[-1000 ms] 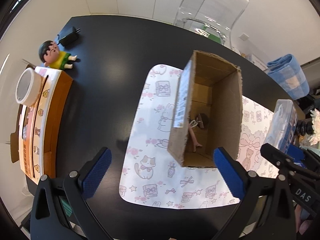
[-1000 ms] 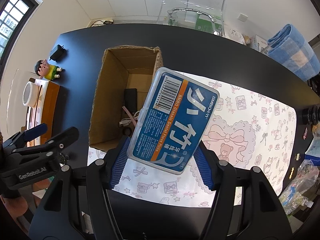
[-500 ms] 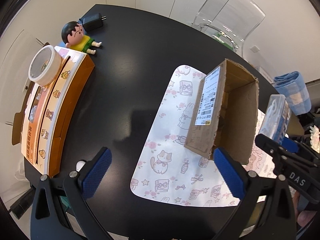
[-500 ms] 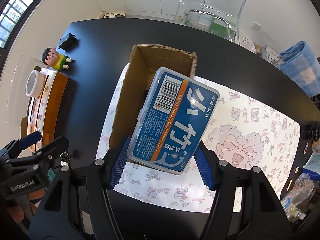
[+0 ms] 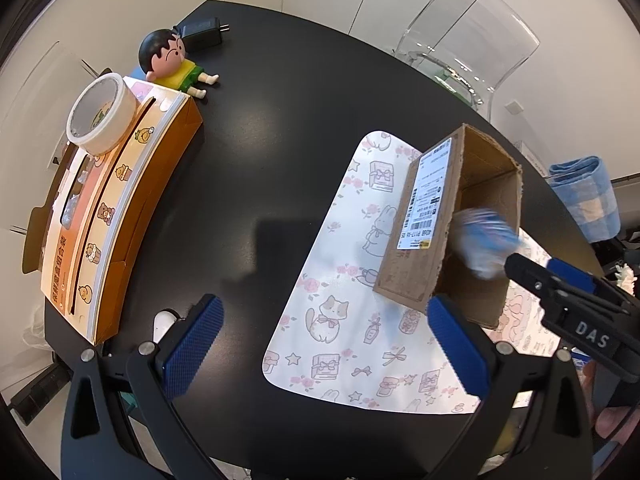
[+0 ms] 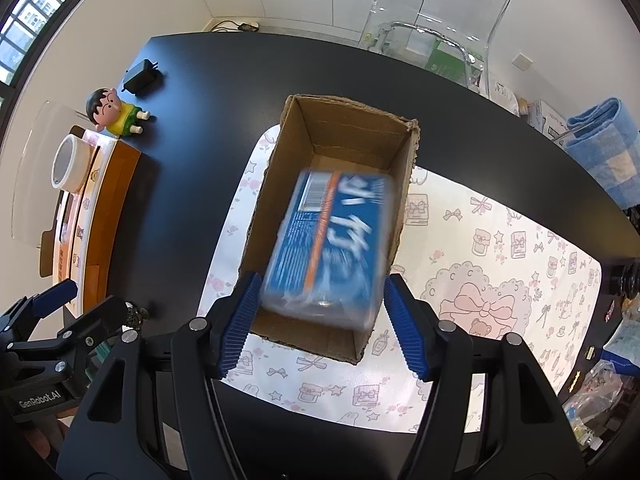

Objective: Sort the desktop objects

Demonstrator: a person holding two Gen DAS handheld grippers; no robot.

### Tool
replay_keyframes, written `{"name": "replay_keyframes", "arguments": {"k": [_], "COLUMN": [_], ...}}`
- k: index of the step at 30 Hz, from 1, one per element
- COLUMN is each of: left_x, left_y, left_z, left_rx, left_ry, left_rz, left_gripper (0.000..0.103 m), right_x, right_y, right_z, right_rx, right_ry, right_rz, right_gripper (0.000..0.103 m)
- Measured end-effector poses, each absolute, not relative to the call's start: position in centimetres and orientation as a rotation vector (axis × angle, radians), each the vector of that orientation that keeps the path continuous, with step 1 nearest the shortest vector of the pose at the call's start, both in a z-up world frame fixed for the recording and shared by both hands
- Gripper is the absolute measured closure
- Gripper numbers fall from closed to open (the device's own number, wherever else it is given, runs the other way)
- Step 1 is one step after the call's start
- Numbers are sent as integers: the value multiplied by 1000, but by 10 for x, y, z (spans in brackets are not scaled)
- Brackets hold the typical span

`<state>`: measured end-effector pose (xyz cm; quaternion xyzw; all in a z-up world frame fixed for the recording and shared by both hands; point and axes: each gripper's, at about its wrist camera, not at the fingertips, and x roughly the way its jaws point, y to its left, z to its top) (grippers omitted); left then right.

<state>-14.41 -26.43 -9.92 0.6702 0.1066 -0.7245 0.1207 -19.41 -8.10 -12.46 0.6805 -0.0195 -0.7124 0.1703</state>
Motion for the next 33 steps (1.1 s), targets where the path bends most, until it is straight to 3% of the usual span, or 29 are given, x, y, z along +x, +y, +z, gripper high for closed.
{"name": "replay_keyframes", "arguments": {"k": [2, 6, 20, 33], "left_x": [-144, -143, -158, -179], "left_y": [-264, -260, -217, -119], "left_z": [-100, -100, -98, -109], "left_rx": [1962, 1969, 2015, 2115], "left_ry": [314, 307, 215, 60], "left_rz": [-2115, -2117, -2179, -2259], "left_gripper": [1, 1, 1, 1], "right_x": [-194, -194, -181, -172], "right_y": [-79, -72, -30, 63], "right_z": [-123, -122, -126, -127], "right_rx": [1927, 1926, 1987, 2041], "right_ry": [-66, -85, -113, -246], "right_rz": [-2037, -2063, -2100, -2192], "right_gripper": [9, 0, 0, 0]}}
